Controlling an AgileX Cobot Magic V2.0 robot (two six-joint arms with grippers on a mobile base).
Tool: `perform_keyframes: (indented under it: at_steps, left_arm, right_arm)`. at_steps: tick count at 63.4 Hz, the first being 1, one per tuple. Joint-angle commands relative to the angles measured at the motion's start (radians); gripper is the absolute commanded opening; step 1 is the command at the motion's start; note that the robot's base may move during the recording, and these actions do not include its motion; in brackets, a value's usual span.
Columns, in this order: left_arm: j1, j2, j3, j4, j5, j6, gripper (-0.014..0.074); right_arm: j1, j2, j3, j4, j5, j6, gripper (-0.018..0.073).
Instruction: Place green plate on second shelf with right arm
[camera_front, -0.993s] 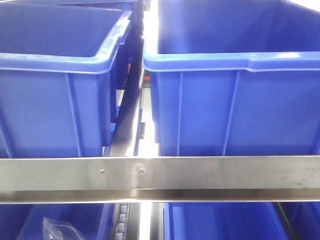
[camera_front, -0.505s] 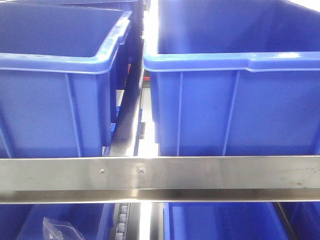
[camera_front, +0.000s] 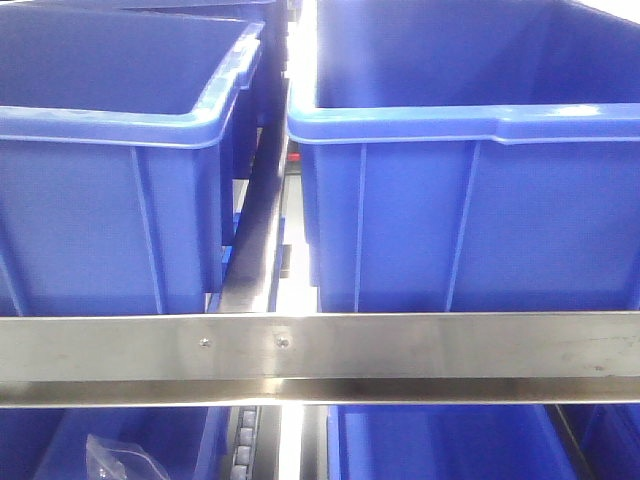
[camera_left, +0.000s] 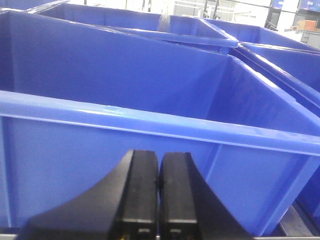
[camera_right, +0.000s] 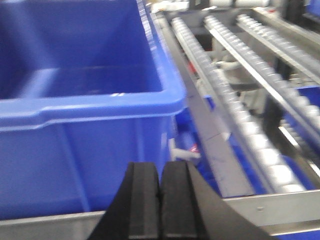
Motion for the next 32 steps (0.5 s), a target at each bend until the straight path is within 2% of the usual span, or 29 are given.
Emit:
perform_keyframes:
  at_steps: [1,5,14,32]
  left_arm:
    - [-0.003,-0.018,0.041,-0.008,-0.089,-0.003,0.013]
    - [-0.003,-0.018,0.041,-0.008,-0.089,-0.003,0.013]
    - [-0.003,-0.018,0.041,-0.008,-0.089,-0.003,0.013]
    - [-0.003,-0.018,0.041,-0.008,-0.089,-0.003,0.013]
  right_arm:
    - [0.019,-0.017,-0.017,0.13,-0.049,-0.155,0.0057]
    - [0.032,-0.017,-0.017,0.147,-0.035,-0.188,0.0057]
    - [0.069,-0.017,-0.017,0.147,-0.038,-0.189,0.0057]
    - [0.078,-0.017,-0.017,0.153,-0.073,-0.189,0.0057]
